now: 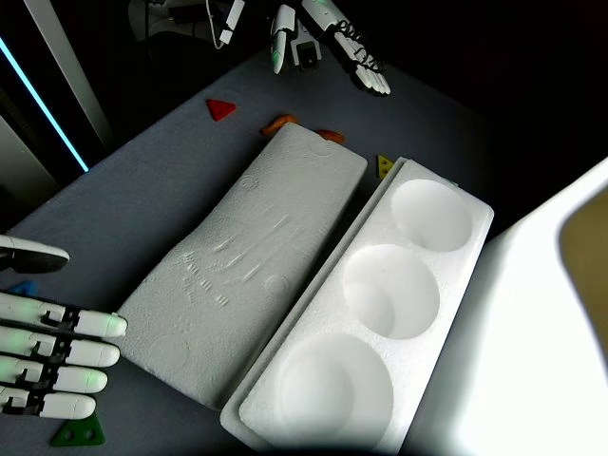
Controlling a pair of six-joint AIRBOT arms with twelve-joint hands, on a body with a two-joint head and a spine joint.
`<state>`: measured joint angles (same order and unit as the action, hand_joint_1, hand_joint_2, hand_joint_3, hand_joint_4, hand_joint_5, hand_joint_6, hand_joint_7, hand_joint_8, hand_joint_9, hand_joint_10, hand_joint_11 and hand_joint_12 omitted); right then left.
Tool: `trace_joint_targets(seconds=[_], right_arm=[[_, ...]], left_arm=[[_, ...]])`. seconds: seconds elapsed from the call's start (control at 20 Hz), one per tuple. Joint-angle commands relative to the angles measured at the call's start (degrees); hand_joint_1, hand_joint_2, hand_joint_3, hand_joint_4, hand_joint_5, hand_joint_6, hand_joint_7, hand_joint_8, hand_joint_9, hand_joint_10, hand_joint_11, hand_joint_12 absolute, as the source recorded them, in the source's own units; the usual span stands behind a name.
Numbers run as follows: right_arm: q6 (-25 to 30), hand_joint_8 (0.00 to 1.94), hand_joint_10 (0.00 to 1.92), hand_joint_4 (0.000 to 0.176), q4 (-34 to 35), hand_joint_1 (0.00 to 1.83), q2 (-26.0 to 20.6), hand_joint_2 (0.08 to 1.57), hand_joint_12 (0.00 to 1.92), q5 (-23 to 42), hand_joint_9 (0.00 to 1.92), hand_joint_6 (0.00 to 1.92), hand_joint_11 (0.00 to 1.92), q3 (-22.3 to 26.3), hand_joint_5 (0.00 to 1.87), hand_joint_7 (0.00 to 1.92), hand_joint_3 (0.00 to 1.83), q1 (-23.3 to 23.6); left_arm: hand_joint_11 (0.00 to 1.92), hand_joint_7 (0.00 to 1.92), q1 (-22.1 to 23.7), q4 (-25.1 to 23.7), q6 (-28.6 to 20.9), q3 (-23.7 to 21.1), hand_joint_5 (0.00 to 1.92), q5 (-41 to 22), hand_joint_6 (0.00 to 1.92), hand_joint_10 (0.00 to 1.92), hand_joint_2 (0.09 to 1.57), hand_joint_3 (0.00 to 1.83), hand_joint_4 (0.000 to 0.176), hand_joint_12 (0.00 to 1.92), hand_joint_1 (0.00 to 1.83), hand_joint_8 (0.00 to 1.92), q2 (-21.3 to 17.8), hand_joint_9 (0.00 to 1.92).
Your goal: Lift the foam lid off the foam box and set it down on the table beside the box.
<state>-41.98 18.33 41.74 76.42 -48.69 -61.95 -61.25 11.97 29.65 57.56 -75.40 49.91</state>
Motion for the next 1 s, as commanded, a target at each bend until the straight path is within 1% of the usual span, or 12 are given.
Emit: trace_joint_targets(seconds=[0.0,0.05,0.1,0.15,0.2,0.35,0.4,0.5,0.55,0.65,0.75,0.95], right_arm=[[-0.6,0.00,0.00,0.044,0.3,0.18,-1.0,1.31,0.00,6.5,0.00,0.00,0.00,-0.5,0.00,0.00,0.01,1.2],[-1.4,0.00,0.00,0.047,-0.9,0.21,-1.1,1.31,0.00,5.4,0.00,0.00,0.00,-0.7,0.00,0.00,0.01,2.8],[-2.0,0.00,0.00,0.047,-1.9,0.21,-1.1,1.31,0.00,4.4,0.00,0.00,0.00,-1.0,0.00,0.00,0.01,4.1],[-2.6,0.00,0.00,0.036,-3.0,0.26,-1.1,1.31,0.00,3.2,0.00,0.00,0.00,-1.3,0.00,0.00,0.01,5.7],[-3.3,0.00,0.00,0.000,-4.2,0.29,-1.1,1.31,0.00,1.7,0.00,0.00,0.00,-1.6,0.00,0.00,0.01,7.6],[-5.0,0.00,0.00,0.000,-7.8,0.24,-0.6,1.27,0.00,-2.4,0.00,0.00,0.00,-2.2,0.00,0.00,0.00,12.9],[-5.1,0.00,0.00,0.000,-9.3,0.29,-0.2,1.34,0.00,-3.8,0.00,0.00,0.00,-2.7,0.00,0.00,0.02,14.7],[-5.2,0.00,0.00,0.000,-10.5,0.24,0.2,1.36,0.00,-4.9,0.00,0.00,0.00,-3.1,0.00,0.00,0.02,16.2],[-5.2,0.00,0.00,0.000,-11.2,0.31,0.4,1.36,0.00,-5.4,0.00,0.00,0.00,-3.2,0.00,0.00,0.02,16.9],[-5.3,0.00,0.00,0.000,-11.6,0.34,0.5,1.35,0.00,-5.5,0.00,0.00,0.00,-3.2,0.00,0.00,0.01,17.3],[-5.3,0.00,0.00,0.000,-11.7,0.48,0.5,1.38,0.00,-5.5,0.00,0.00,0.00,-3.1,0.00,0.00,0.02,17.5],[-5.8,0.00,0.00,0.000,-12.3,0.46,0.4,1.36,0.00,-5.5,0.00,0.00,0.00,-3.1,0.00,0.00,0.00,17.8]], left_arm=[[0.00,0.00,1.3,-0.5,0.0,0.5,0.00,-5.7,0.00,0.00,1.24,0.01,0.038,0.00,0.22,0.00,-0.5,0.00],[0.00,0.00,3.2,-2.0,0.3,1.2,0.00,-4.4,0.00,0.00,1.23,0.01,0.055,0.00,0.23,0.00,-0.5,0.00],[0.00,0.00,4.5,-3.0,0.4,1.6,0.00,-3.5,0.00,0.00,1.23,0.01,0.055,0.00,0.23,0.00,-0.5,0.00],[0.00,0.00,5.9,-4.4,0.4,2.2,0.00,-2.5,0.00,0.00,1.24,0.01,0.061,0.00,0.23,0.00,-0.6,0.00],[0.00,0.00,7.5,-5.9,0.4,2.7,0.00,-1.2,0.00,0.00,1.24,0.00,0.055,0.00,0.25,0.00,-0.6,0.00],[0.00,0.00,12.0,-10.1,0.3,3.7,0.00,2.1,0.00,0.00,1.22,0.00,0.064,0.00,0.22,0.00,-0.5,0.00],[0.00,0.00,13.5,-11.6,0.2,4.2,0.00,3.2,0.00,0.00,1.19,0.00,0.061,0.00,0.23,0.00,-0.2,0.00],[0.00,0.00,15.3,-13.6,-0.4,4.7,0.00,4.5,0.00,0.00,1.18,0.00,0.051,0.00,0.25,0.00,0.2,0.00],[0.00,0.00,16.4,-14.7,-0.7,5.0,0.00,5.1,0.00,0.00,1.18,0.00,0.043,0.00,0.25,0.00,0.3,0.00],[0.00,0.00,16.9,-15.4,-0.8,5.0,0.00,5.3,0.00,0.00,1.17,0.00,0.042,0.00,0.26,0.00,0.3,0.00],[0.00,0.00,17.3,-15.7,-0.9,5.2,0.00,5.2,0.00,0.00,1.16,0.00,0.034,0.00,0.24,0.00,0.2,0.00],[0.00,0.00,19.6,-17.5,-1.4,5.5,0.00,6.9,0.00,0.00,1.16,0.00,0.054,0.00,0.18,0.00,0.4,0.00]])
